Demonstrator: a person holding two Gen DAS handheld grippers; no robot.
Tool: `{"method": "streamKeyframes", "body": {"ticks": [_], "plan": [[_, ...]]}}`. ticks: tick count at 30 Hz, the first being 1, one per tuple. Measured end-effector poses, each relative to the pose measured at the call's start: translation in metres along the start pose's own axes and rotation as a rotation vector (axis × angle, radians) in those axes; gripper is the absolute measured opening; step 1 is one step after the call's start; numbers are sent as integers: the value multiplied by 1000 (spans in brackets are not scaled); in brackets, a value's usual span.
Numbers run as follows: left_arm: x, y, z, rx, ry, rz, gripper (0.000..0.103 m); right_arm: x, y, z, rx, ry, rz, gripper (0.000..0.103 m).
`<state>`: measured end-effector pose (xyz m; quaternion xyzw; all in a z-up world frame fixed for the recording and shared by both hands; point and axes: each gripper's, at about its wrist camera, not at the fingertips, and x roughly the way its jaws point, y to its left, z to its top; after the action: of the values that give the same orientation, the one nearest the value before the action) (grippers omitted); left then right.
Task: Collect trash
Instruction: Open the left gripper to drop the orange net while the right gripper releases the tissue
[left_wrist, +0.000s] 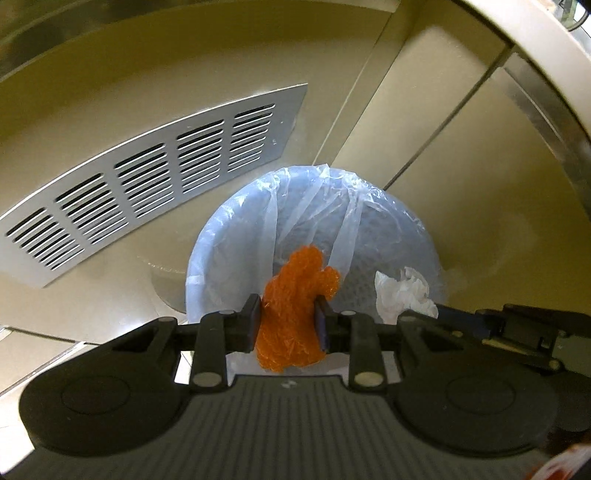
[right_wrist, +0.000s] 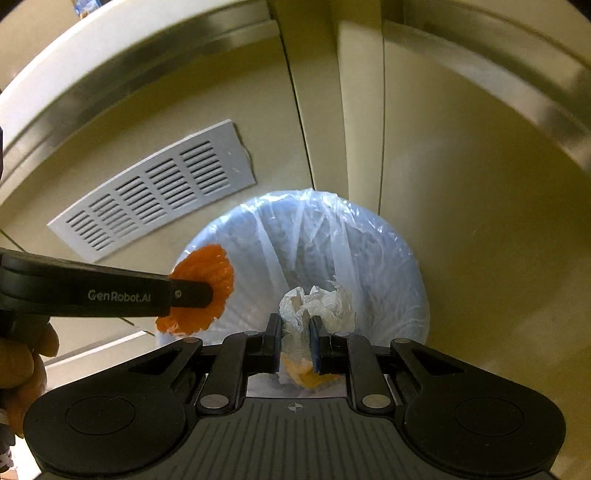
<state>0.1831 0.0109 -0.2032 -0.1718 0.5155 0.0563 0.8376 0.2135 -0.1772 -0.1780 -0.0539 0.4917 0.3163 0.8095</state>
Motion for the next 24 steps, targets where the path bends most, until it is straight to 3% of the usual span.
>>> {"method": "streamKeyframes", "body": {"ticks": [6, 24], "plan": [[20, -1, 5, -15, 18, 22, 40, 11, -6, 2, 6, 11, -3, 16], [1, 12, 6, -54, 9, 20, 41, 17, 4, 15, -21, 7, 17, 16]]}}
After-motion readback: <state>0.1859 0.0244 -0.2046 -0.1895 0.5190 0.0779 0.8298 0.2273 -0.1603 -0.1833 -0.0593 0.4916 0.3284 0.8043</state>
